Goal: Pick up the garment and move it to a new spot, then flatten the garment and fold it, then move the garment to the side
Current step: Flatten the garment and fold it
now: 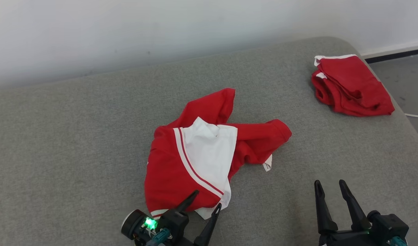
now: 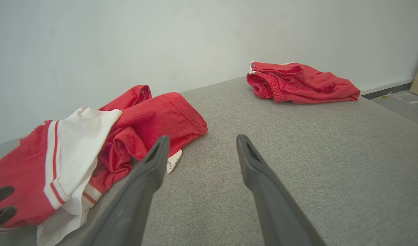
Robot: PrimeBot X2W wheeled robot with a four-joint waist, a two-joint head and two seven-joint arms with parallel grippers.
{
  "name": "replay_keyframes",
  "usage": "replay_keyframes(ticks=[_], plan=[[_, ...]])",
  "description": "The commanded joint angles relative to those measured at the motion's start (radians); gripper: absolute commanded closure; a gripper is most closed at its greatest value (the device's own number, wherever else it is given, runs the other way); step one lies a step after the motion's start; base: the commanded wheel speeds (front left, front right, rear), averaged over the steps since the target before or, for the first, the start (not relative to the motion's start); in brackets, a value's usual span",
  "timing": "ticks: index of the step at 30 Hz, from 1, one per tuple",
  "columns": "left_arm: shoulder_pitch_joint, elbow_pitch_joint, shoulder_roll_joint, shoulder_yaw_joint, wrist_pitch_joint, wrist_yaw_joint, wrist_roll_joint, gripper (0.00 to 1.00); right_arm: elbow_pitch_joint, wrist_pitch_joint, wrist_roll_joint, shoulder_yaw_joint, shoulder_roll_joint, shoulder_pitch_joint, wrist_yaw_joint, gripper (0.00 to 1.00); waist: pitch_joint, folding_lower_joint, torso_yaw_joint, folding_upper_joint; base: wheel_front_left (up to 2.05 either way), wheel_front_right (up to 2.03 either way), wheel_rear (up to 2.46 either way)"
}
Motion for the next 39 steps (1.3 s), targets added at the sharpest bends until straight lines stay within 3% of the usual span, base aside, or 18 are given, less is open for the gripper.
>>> replay_keyframes(ticks=[1, 9, 10, 11, 12, 25, 27, 39], plan=[[-0.023, 0.023, -0.002, -0.009, -0.004, 0.001, -0.012, 0.0, -0.005, -0.004, 0.003, -0.001, 0.004, -0.011, -0.002, 0.0, 0.033, -0.0002, -0.035, -0.0001, 0.0, 0.0, 0.0], [-0.076, 0.131, -0.006, -0.036, -0.007, 0.005, 0.001, 0.0, -0.011, -0.004, -0.002, -0.006, 0.007, -0.018, -0.002, 0.0, 0.051, -0.0002, -0.054, -0.0001, 0.0, 0.0, 0.0], [-0.085, 0.144, -0.007, -0.035, -0.008, 0.005, -0.002, 0.04, -0.011, -0.005, 0.0, -0.005, 0.006, -0.019, -0.002, 0.0, 0.052, -0.0002, -0.056, -0.0001, 0.0, 0.0, 0.0], [-0.092, 0.158, -0.008, -0.035, -0.008, 0.005, -0.006, 0.65, -0.011, -0.005, 0.001, -0.006, 0.005, -0.02, -0.002, 0.0, 0.053, -0.0002, -0.057, -0.0001, 0.0, 0.0, 0.0], [-0.101, 0.16, -0.01, -0.031, -0.009, 0.005, -0.012, 1.0, -0.012, -0.005, 0.002, -0.007, 0.004, -0.021, -0.002, 0.0, 0.053, -0.0002, -0.057, -0.0001, 0.0, 0.0, 0.0], [-0.109, 0.104, -0.016, -0.018, -0.008, 0.018, -0.025, 1.0, -0.008, -0.005, 0.005, -0.014, 0.01, -0.015, -0.002, 0.0, 0.033, -0.0002, -0.017, -0.0001, 0.0, 0.0, 0.0], [-0.09, 0.061, -0.016, -0.004, -0.008, 0.028, -0.025, 0.0, -0.007, -0.005, 0.004, -0.024, 0.01, -0.004, -0.002, 0.0, 0.021, -0.0002, -0.004, -0.0001, 0.0, 0.0, 0.0], [0.076, -0.234, 0.06, 0.207, -0.008, 0.112, -0.046, 0.0, -0.015, -0.005, -0.007, -0.044, -0.004, 0.049, -0.002, 0.0, -0.086, -0.0002, 0.109, -0.0001, 0.0, 0.0, 0.0]])
